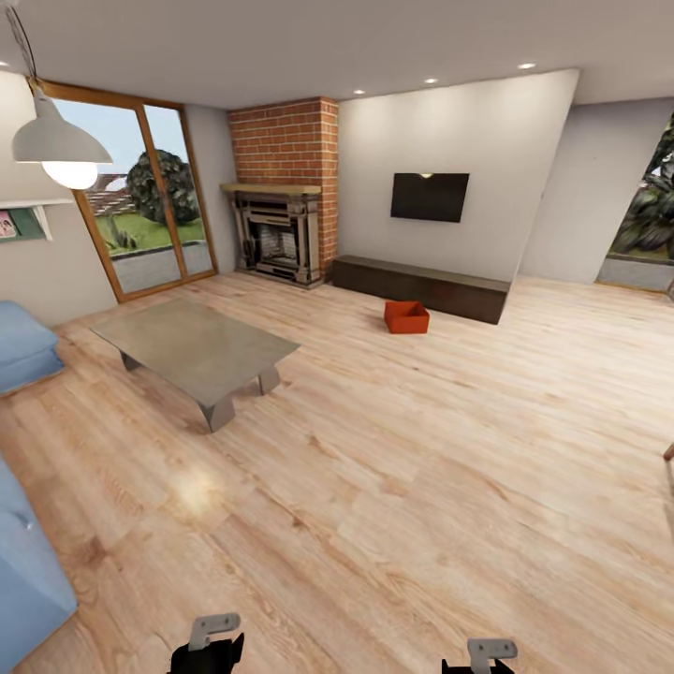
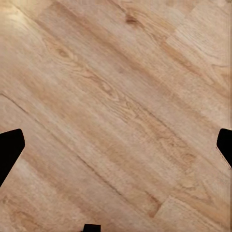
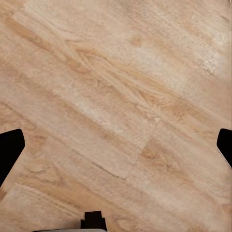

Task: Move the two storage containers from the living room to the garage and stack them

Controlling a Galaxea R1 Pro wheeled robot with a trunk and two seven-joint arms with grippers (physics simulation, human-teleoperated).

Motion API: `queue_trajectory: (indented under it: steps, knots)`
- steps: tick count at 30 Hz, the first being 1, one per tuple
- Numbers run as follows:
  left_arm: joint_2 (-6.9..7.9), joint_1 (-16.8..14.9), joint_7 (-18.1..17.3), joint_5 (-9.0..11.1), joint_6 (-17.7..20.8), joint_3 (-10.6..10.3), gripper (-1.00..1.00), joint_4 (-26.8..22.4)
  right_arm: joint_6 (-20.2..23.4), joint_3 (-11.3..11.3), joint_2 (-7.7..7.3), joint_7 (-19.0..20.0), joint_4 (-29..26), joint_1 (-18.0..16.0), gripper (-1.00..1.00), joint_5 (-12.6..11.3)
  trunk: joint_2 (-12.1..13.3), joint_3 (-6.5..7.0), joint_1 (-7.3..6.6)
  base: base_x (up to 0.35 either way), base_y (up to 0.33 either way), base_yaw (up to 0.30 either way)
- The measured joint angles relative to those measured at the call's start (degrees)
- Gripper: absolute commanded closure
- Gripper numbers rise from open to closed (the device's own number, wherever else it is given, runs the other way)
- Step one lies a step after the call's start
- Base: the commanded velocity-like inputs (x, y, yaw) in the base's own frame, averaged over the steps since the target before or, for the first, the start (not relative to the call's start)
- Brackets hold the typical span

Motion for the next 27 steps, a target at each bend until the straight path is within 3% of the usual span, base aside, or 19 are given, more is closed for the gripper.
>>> queue_trajectory:
  steps: [27]
  knots:
    - [0.00, 0.00, 0.03, 0.00, 0.00, 0.00, -1.00, 0.00, 0.00, -0.01, 0.00, 0.00, 0.00, 0.00, -1.00, 0.00, 0.00, 0.00, 0.00, 0.329, -0.134, 0.000]
